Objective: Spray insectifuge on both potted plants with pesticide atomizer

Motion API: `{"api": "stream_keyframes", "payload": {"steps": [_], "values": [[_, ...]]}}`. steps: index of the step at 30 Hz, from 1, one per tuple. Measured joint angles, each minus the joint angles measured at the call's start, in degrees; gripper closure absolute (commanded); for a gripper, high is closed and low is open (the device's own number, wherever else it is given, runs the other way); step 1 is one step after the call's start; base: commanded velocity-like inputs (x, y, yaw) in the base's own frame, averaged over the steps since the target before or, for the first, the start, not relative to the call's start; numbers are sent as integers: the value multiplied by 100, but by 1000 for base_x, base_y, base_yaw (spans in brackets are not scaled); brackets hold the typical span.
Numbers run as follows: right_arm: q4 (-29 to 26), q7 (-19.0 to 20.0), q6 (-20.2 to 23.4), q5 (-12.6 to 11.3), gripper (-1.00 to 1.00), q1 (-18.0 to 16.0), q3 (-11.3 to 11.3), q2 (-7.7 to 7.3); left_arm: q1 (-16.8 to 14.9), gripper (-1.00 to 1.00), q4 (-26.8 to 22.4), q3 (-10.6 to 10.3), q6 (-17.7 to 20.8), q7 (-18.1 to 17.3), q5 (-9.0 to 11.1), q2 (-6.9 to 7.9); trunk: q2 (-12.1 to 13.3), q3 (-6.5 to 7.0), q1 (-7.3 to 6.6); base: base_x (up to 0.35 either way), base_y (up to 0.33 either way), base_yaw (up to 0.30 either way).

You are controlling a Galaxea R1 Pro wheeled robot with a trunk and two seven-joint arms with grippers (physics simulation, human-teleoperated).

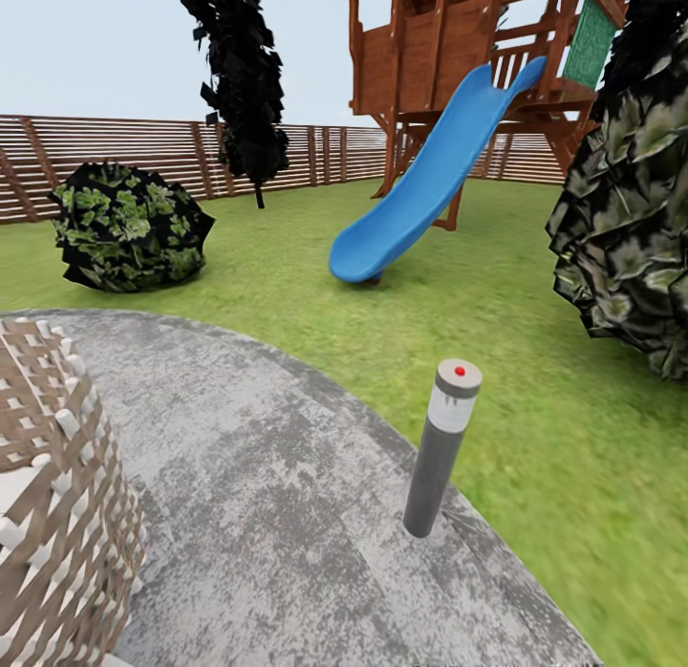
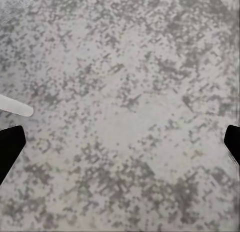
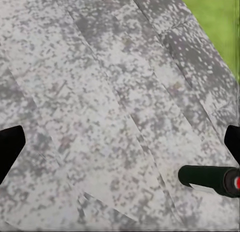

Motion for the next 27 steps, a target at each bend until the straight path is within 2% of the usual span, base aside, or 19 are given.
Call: {"api": "stream_keyframes", "payload": {"steps": [27], "values": [[1, 4, 4, 0, -100, 0, 0, 0, 2, -100, 0, 1, -5, 0, 0, 0, 0, 0, 0, 0, 0, -273]]}}
